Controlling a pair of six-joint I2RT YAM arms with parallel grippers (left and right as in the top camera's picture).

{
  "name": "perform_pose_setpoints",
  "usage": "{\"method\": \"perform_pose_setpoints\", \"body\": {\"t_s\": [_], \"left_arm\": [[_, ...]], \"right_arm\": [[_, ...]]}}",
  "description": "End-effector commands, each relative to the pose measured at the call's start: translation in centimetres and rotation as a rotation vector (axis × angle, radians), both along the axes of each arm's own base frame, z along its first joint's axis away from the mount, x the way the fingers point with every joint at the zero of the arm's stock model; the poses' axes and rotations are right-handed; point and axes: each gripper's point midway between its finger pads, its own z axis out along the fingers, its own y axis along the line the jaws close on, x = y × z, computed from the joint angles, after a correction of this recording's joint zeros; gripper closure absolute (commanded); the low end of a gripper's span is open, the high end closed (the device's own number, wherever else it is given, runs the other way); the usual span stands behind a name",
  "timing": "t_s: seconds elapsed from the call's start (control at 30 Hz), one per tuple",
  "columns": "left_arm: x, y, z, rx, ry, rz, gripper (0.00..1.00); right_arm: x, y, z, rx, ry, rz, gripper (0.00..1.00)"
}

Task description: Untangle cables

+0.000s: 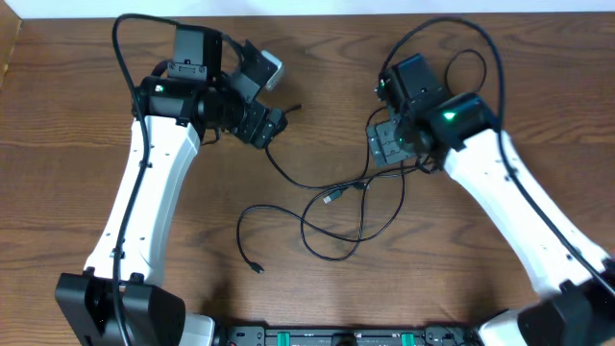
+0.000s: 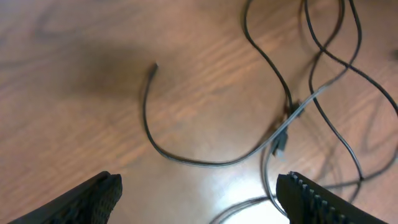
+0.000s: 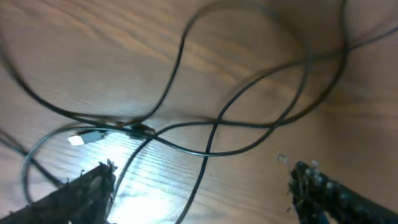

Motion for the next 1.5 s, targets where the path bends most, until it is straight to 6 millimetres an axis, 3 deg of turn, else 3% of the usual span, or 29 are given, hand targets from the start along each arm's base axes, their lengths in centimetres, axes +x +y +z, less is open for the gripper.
{"method": "perform_pose_setpoints", "body": {"t_s": [0.0,0.2,0.37,0.7,1.0,1.47], "left_arm": [[-1.2,-0.3,-0.1,-0.026,0.041,-0.025,0.16],[-2.7,-0.2,-0.7,-0.020,0.110,-0.026,0.17],[-2.8,-0.2,-0.8,-0.019,0.116,-0.026,0.18],[-3.1,-0.1,-1.1,-0.017,0.133,-0.026,0.15],[-3.1,-0.1,-1.1,-0.017,0.133,-0.026,0.14],[-3.2,-0.1,-1.1,-0.017,0.137,-0.025,0.14]], "right_arm": [[-0.1,0.5,-5.3,-0.002,0.105,-0.005,0.05],[0.8,1.7,-8.2,0.011,0.144,0.006,0.04],[1.5,1.9,-9.7,0.001,0.145,0.016,0.02],[2.9,2.7,-14.7,-0.015,0.180,0.015,0.01],[4.0,3.2,-14.9,0.005,0.140,0.015,0.03],[6.5,3.7,-14.2,0.067,0.052,-0.040,0.21]]}}
